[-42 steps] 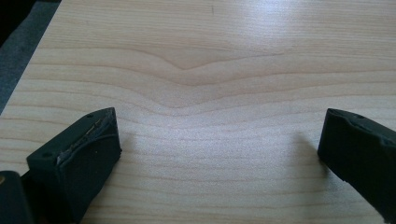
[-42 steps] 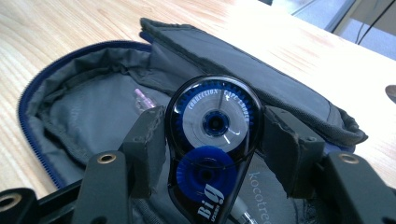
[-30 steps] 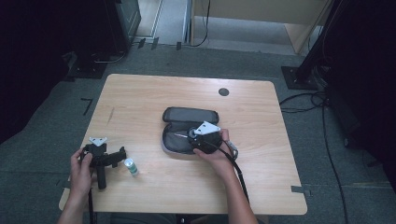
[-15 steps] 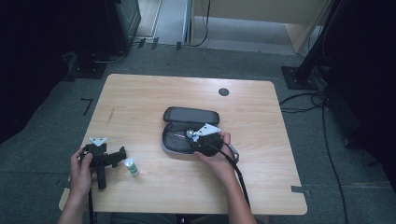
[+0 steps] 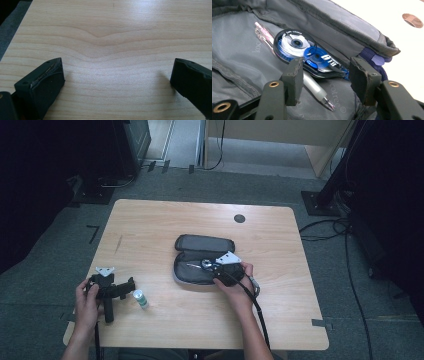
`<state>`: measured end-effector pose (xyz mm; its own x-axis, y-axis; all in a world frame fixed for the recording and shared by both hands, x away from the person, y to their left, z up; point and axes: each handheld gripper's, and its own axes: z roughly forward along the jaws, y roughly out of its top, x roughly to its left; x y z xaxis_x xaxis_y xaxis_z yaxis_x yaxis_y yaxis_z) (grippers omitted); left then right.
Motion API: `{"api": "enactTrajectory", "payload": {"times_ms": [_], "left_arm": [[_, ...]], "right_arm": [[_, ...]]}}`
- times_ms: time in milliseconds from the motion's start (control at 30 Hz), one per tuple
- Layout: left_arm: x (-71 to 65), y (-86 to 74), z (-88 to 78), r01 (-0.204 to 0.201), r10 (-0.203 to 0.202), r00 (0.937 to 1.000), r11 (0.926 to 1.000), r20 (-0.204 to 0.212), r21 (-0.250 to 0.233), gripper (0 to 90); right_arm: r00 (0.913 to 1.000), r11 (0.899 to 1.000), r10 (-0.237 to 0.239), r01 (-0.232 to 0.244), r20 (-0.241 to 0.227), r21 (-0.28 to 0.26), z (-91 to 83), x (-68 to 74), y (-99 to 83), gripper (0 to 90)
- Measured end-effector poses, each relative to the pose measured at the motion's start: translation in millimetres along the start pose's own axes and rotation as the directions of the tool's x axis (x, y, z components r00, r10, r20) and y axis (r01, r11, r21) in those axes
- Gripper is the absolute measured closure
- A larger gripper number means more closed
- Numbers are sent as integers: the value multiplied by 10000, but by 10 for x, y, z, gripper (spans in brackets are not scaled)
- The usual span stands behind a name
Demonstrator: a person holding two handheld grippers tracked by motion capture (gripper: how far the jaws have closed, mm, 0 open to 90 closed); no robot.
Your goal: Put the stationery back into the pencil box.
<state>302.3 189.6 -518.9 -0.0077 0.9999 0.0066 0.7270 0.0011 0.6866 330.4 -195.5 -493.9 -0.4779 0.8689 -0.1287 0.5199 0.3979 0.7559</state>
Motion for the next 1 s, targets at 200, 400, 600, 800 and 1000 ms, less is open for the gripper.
{"api": "enactTrajectory", "payload": {"times_ms": [200, 400, 600, 800, 1000], "left_arm": [[0, 0, 0, 0, 0, 10000, 10000, 0, -1, 0], [-2, 0, 1, 9, -9, 10000, 10000, 5, -4, 0], [0, 1, 1, -4, 4, 10000, 10000, 9, -3, 0], [-2, 5, 5, -17, 17, 10000, 10000, 30, -4, 0], [-2, 6, 5, -17, 17, 10000, 10000, 38, -3, 0]], "right_arm": [[9910, 9937, 695, -789, -1144, -795, -135, 117, 71, 437], [9795, 9900, 816, -1009, -1839, -983, -214, 275, 105, 422], [9654, 9911, 684, -947, -2516, -937, -249, 545, 113, 405], [9458, 9888, 722, -1094, -3166, -1011, -277, 805, 151, 402], [9340, 9877, 513, -999, -3536, -1206, -303, 990, 186, 402]]}}
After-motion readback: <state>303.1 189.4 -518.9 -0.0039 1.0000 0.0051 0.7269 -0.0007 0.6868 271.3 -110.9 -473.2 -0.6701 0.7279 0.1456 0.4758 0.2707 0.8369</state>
